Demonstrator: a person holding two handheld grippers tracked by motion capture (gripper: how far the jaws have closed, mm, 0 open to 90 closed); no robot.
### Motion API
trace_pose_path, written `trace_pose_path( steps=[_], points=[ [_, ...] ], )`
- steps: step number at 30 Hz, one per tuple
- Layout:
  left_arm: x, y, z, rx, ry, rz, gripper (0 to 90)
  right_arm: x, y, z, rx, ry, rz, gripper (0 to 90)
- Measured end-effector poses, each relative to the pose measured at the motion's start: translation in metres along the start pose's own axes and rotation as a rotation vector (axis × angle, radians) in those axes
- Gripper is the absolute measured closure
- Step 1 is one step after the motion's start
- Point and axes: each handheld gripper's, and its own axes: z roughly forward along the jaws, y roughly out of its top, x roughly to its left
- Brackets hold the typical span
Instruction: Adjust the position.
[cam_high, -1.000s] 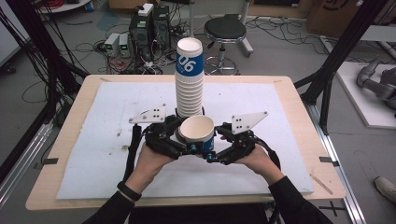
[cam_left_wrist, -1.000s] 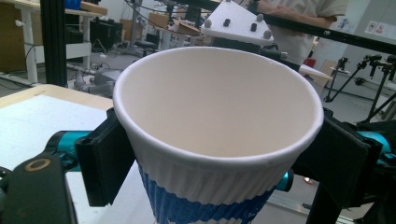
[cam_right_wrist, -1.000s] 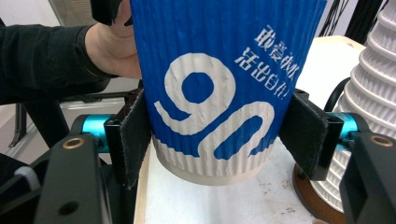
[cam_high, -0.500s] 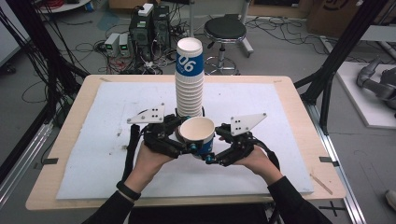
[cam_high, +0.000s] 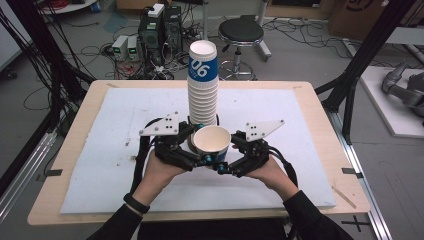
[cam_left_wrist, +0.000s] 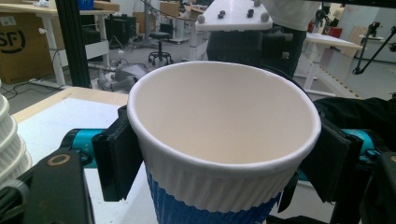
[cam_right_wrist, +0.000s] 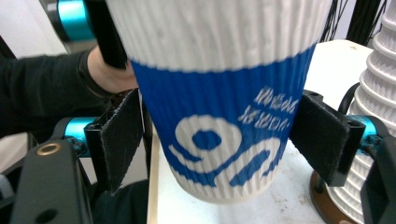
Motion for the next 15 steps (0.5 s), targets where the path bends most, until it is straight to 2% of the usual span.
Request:
trace_pose_path(
  steps=[6,9,13,15],
  points=[
    [-0.0019,-0.0007,0.003,0.011,0.006,0.019,23.2,-0.0021,-0.0002,0.0007,-0.031,0.017,0.045,22.5],
    [-0.0021,-0.001,0.0032,0.007,0.006,0.017,22.6,-0.0027,-0.0004,0.0008,-0.027,0.021,0.041,23.1],
    [-0.0022,-0.0011,0.0034,-0.001,0.01,0.009,16.7,-0.0022,-0.0001,0.0009,-0.027,0.025,0.037,23.1],
    [-0.0028,-0.0001,0.0012,-0.022,0.025,0.018,13.5,-0.0036,-0.0002,0.0005,-0.021,0.032,0.04,23.6]
  ],
)
